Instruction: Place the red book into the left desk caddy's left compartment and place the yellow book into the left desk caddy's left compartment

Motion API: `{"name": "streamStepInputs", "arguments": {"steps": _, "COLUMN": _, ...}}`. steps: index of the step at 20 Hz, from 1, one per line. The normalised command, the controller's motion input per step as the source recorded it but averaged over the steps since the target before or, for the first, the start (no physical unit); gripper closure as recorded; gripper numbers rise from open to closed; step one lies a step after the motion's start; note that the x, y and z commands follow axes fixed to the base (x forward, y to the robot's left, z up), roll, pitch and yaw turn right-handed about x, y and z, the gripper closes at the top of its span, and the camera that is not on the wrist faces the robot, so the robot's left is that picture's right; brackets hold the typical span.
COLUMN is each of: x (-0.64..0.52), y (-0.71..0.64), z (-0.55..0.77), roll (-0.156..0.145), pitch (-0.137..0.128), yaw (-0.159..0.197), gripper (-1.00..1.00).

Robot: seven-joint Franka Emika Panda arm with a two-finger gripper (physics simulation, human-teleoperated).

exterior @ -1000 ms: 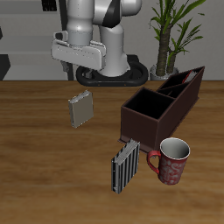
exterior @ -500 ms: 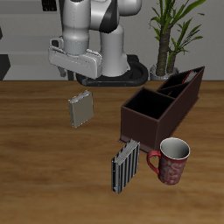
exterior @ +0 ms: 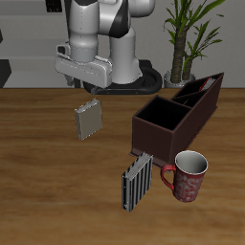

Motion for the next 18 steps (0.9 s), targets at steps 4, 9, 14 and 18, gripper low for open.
{"name": "streamStepInputs", "arguments": {"steps": 4, "x": 0.02, "y": 0.01, "z": -0.15, "roll": -0.013, "pitch": 0.007, "yaw": 0.002, "gripper": -1.00}}
{"name": "streamStepInputs", "arguments": {"steps": 9, "x": 0.05, "y": 0.03, "z": -0.18, "roll": -0.010, "pitch": 0.014, "yaw": -0.006, "gripper": -1.00}}
{"name": "streamStepInputs", "arguments": {"steps": 14, "x": 0.10, "y": 0.10, "z": -0.26, "roll": 0.008, "pitch": 0.041, "yaw": -0.013, "gripper": -1.00}}
{"name": "streamStepInputs", "arguments": {"steps": 18, "x": -0.01, "y": -0.03, "z": -0.21, "roll": -0.009, "pitch": 0.023, "yaw": -0.027, "gripper": -1.00}}
